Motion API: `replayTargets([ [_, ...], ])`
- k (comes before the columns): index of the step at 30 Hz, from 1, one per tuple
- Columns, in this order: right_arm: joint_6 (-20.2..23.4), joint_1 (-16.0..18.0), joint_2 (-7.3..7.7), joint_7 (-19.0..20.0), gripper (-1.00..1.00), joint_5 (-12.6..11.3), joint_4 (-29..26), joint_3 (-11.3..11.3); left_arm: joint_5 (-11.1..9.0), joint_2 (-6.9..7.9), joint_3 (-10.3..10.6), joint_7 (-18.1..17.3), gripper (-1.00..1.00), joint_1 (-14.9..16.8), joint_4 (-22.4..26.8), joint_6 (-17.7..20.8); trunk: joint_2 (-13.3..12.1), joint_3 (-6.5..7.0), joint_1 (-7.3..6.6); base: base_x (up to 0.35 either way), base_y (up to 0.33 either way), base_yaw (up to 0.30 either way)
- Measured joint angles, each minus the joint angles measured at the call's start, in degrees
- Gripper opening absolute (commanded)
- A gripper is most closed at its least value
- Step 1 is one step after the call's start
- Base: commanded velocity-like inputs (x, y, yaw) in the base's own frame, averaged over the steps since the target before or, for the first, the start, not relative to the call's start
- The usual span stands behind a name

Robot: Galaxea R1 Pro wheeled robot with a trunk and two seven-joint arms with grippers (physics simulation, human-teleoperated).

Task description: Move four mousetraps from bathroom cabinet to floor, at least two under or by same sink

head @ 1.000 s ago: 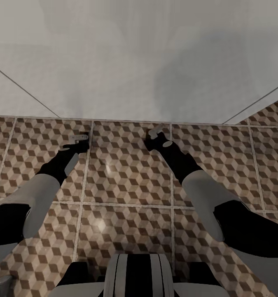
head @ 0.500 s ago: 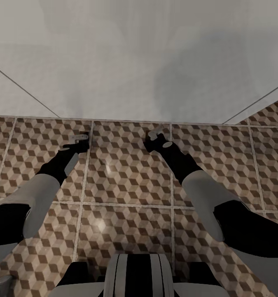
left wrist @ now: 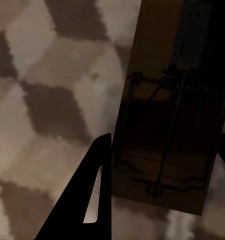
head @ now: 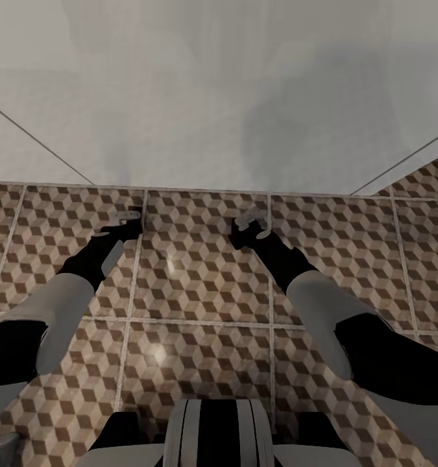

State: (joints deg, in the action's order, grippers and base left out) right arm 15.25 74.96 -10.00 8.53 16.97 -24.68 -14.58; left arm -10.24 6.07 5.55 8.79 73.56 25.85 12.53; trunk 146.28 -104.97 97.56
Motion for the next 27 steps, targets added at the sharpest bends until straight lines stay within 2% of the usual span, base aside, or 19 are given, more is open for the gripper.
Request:
replayTargets([
  [19, -0.2, 0.0, 0.00, 0.0, -1.00, 0.0, 0.1, 0.1, 0.0, 0.01, 0.0, -0.4, -1.00, 0.0, -0.7, 0.5, 0.0, 0.00, 0.00, 0.000, 0.000, 0.000],
  [27, -0.2, 0.0, 0.00, 0.0, -1.00, 0.0, -0.3, 0.1, 0.0, -0.02, 0.0, -0.4, -1.00, 0.0, -2.9, 0.5, 0.0, 0.00, 0.00, 0.000, 0.000, 0.000],
])
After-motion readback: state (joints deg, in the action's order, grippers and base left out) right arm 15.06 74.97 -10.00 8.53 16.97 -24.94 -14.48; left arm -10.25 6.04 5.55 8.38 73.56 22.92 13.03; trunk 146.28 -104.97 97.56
